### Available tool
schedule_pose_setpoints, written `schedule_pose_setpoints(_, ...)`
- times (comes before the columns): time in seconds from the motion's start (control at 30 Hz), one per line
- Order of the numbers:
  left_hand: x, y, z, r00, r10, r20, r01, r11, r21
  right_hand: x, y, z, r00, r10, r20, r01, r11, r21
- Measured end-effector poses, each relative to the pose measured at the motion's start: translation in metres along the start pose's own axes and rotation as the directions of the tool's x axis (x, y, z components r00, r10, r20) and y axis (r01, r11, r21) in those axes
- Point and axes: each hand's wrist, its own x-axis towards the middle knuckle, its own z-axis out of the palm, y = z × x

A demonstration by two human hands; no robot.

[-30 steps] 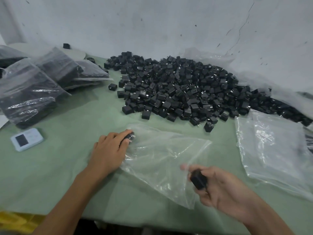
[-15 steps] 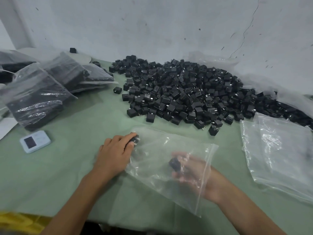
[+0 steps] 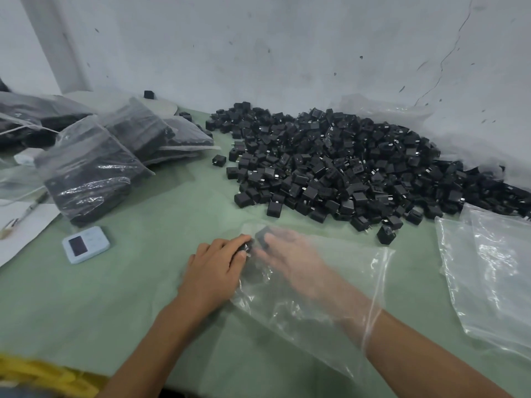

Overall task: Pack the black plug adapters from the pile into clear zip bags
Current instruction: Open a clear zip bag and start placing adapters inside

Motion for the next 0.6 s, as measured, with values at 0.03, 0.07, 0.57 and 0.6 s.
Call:
schedule_pose_setpoints(0.03,0.0,0.0,0.0,1.0,-0.001,0.0,0.001,1.0,0.003,0.0,0.0,0.006,0.995,-0.1,-0.028,0.094,0.979,-0.183)
schedule_pose_setpoints(0.07,0.0,0.0,0.001,1.0,-0.003,-0.003,0.003,1.0,0.006,-0.001,0.0,0.013,0.978,-0.208,-0.021,0.186,0.911,-0.369)
schedule_pose_setpoints(0.57,-0.006,0.013,-0.003,0.998,-0.044,-0.043,0.046,0.998,0.037,0.005,0.018,0.012,0.943,-0.325,-0.065,0.266,0.86,-0.435)
schedule_pose_setpoints(0.6,-0.007,0.013,-0.003,0.997,-0.046,-0.056,0.048,0.998,0.043,0.005,0.021,0.01,0.928,-0.365,-0.068,0.3,0.846,-0.441)
